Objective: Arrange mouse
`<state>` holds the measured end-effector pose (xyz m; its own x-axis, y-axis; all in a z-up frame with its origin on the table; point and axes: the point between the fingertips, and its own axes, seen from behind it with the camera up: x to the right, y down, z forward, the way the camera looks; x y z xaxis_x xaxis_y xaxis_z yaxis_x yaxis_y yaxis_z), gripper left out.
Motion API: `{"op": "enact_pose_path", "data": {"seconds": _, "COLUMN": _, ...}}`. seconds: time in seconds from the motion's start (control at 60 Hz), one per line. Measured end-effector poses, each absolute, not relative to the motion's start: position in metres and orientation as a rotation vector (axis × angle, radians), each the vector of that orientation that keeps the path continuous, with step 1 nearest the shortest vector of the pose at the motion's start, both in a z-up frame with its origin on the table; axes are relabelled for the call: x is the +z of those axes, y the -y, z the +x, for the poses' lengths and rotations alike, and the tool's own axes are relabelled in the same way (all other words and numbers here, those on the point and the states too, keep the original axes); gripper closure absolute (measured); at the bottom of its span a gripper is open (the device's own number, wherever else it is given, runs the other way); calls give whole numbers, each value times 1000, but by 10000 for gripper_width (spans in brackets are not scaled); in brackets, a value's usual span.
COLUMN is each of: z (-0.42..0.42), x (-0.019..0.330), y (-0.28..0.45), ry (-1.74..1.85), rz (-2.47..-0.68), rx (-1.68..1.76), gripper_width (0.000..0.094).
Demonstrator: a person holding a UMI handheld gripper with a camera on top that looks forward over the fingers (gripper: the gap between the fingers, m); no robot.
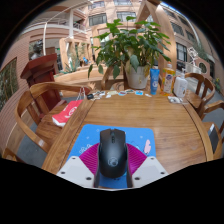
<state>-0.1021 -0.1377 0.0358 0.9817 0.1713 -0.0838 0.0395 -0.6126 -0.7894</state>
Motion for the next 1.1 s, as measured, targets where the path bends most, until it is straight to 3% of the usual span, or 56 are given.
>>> {"op": "enact_pose_path", "data": {"seconds": 0.133, "z": -106, "x": 0, "y": 140, "ry": 150, "rz": -2276, "rx": 147, "gripper_width": 548}}
{"op": "enact_pose_path", "data": {"seconds": 0.283, "z": -102, "x": -8, "y": 141, "ry": 132, "rz": -2286, "rx": 134, "gripper_width": 402}}
{"op": "enact_pose_path", "data": {"seconds": 0.417, "z": -93, "x": 22, "y": 152, "ry": 107, "rz": -2240, "rx": 89, "gripper_width": 65}}
{"op": "enact_pose_path", "data": {"seconds": 0.717, "z": -73, "x": 98, "y": 225, "ry": 63, "rz": -2161, "rx": -5, "gripper_width": 81}}
{"op": "enact_pose_path", "data": {"seconds": 1.1, "z": -76, "x": 126, "y": 300, "ry": 103, "rz": -2131, "rx": -15, "gripper_width": 77}}
